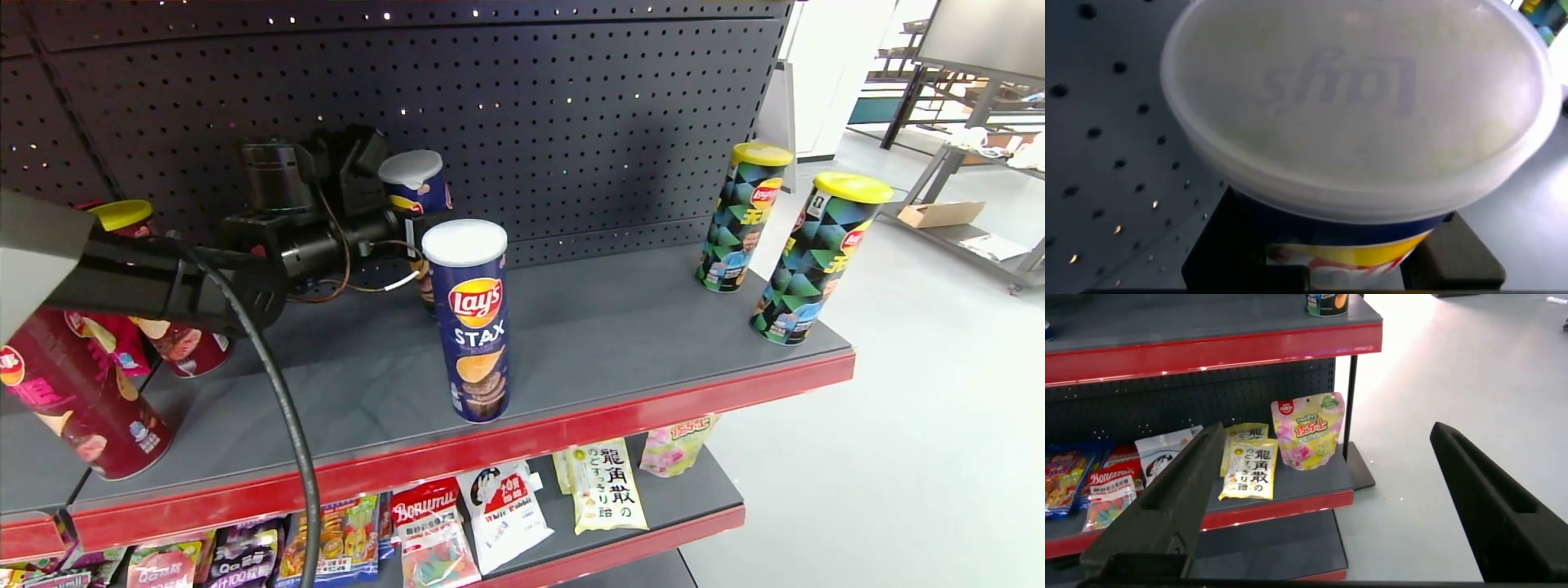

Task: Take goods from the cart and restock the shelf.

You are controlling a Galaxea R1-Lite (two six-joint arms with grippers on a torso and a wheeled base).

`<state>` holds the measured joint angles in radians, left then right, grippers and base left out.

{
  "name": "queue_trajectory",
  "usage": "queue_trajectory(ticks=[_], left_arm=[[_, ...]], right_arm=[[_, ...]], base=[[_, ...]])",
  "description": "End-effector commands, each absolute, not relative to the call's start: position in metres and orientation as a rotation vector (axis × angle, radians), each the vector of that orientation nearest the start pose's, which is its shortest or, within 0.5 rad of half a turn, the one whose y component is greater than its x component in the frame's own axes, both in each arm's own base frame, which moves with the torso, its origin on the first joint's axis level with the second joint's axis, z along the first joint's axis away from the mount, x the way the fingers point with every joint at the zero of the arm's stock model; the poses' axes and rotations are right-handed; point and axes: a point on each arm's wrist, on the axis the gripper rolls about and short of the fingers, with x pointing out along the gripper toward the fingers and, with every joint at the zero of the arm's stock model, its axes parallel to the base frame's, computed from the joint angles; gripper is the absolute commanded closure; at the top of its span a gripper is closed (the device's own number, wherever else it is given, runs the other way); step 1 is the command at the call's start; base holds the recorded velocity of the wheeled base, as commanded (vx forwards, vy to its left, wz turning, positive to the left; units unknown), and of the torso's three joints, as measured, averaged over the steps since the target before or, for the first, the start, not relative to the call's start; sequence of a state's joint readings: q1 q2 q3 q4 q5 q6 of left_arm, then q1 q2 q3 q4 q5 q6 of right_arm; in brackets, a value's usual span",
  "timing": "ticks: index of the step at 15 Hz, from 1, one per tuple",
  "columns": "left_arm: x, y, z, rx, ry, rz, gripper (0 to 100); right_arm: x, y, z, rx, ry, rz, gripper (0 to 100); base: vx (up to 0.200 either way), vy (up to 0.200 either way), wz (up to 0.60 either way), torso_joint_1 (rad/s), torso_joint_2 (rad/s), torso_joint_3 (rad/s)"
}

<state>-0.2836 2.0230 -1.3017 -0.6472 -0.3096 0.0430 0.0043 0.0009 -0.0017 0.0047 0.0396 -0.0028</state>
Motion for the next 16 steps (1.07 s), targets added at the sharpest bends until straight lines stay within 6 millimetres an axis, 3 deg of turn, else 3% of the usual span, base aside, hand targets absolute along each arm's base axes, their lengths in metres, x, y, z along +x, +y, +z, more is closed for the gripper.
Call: queue_trajectory(ticks=[1, 10, 16], left_arm=[[0.405, -0.128, 0.191, 0.041, 0.082, -0.591, 100], [0.413, -0.139, 0.2, -0.003, 0.067, -0.489, 100], [0.408, -0.139, 0.204, -0.021, 0.119, -0.481, 100]], right_arm=[[-0.023, 0.001, 0.075, -0.003, 0.005, 0.044, 0], [-0.023, 0.001, 0.075, -0.003, 0.005, 0.044, 0], [-0.023, 0.001, 0.075, -0.003, 0.005, 0.044, 0]], base=[[0.0, 0.0, 0.0, 0.0, 0.0, 0.0], [0.0, 0.0, 0.0, 0.0, 0.0, 0.0], [0.0, 0.0, 0.0, 0.0, 0.0, 0.0]])
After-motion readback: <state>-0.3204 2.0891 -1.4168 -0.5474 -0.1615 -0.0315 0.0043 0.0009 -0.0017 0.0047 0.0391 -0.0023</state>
